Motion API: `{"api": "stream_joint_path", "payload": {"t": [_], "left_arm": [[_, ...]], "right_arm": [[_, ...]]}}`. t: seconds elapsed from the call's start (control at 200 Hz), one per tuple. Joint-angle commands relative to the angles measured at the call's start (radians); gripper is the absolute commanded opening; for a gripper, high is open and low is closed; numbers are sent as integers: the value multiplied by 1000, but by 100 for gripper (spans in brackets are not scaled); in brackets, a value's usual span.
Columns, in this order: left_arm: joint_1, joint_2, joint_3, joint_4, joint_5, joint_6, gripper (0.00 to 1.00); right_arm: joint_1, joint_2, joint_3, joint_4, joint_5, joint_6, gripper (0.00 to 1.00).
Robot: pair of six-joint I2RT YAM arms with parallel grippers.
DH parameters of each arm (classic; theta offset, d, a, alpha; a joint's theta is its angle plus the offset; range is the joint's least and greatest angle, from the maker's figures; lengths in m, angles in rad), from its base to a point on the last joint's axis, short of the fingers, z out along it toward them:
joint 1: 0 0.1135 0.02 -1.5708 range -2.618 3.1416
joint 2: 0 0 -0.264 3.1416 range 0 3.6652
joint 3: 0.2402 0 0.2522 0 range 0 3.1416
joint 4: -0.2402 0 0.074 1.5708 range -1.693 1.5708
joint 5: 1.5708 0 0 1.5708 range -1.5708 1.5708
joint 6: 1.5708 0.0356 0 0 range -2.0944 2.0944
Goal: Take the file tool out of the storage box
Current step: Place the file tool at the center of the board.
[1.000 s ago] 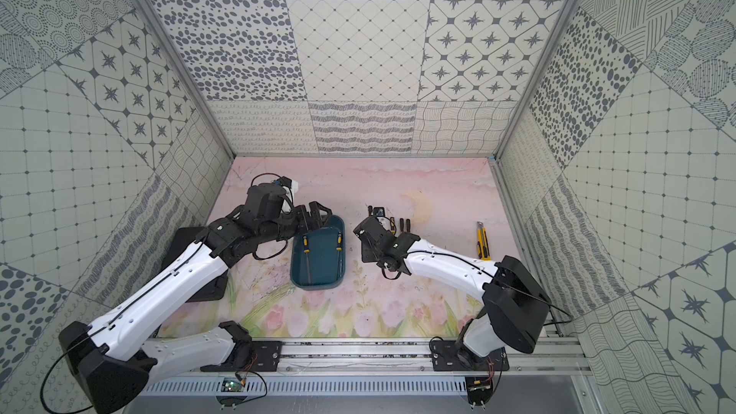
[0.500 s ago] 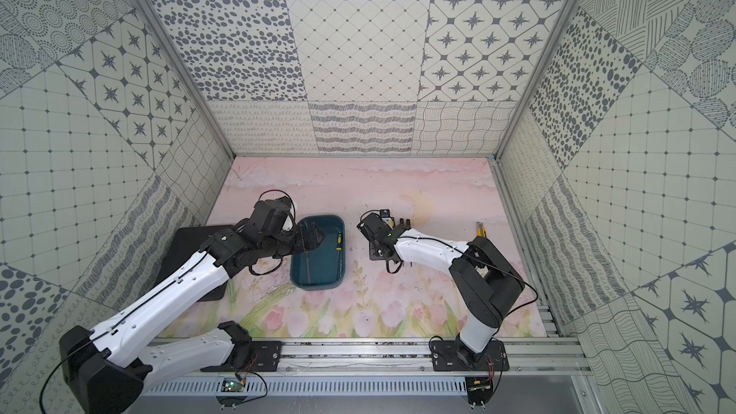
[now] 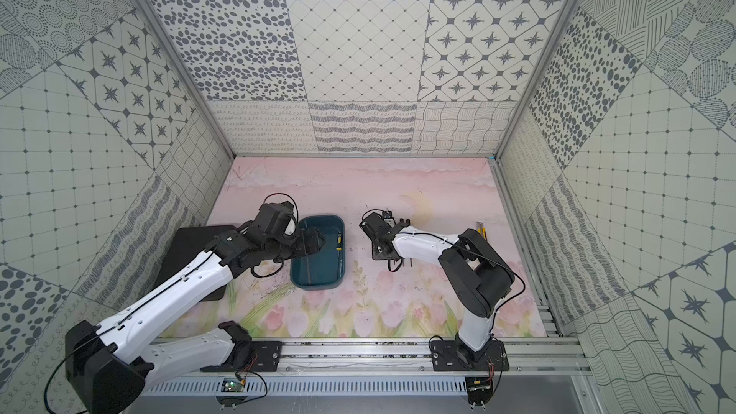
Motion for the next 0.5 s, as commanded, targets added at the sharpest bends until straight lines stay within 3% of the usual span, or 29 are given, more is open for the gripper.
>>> {"api": "stream_joint_path", "payload": {"t": [0.0, 0.495], "left_arm": [[-4, 8, -5, 17, 6, 2, 99], [-8, 32, 3, 19, -19, 6, 99]], "right_arm": [[-3, 13, 9, 36, -6, 5, 0], [-2, 30, 7, 39, -10, 12, 0]]}}
